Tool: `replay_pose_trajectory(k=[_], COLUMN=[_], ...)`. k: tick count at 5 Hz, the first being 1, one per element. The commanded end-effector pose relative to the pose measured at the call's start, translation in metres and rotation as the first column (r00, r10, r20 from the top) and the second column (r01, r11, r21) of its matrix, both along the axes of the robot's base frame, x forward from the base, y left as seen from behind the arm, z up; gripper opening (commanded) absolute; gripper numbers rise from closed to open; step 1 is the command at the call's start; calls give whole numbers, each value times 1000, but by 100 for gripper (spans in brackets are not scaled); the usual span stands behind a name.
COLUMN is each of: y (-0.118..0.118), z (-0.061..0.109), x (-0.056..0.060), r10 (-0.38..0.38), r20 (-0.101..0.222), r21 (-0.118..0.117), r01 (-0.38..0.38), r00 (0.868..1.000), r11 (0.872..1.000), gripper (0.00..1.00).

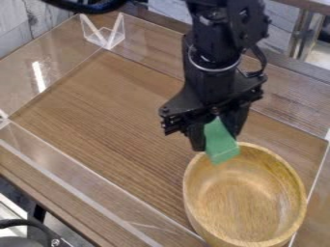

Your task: Remove the green stick from the brown bowl and put it on the table

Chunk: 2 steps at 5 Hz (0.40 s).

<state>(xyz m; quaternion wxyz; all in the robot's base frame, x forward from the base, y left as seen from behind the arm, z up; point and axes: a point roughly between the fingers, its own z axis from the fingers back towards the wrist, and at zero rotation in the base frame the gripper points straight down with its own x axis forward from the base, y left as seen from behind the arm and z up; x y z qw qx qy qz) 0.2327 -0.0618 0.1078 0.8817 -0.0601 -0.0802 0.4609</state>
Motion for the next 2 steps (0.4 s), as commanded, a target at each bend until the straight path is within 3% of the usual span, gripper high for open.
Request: replay_pose_trajectory(k=[1, 2], y=[4, 1], z=[8, 14], x=[1, -4], r10=[-5, 19], r20=[37, 38], r21=[-12, -20], r01=[5, -19], r00=[999, 999], r11=[1000, 1000], gripper=[0, 0])
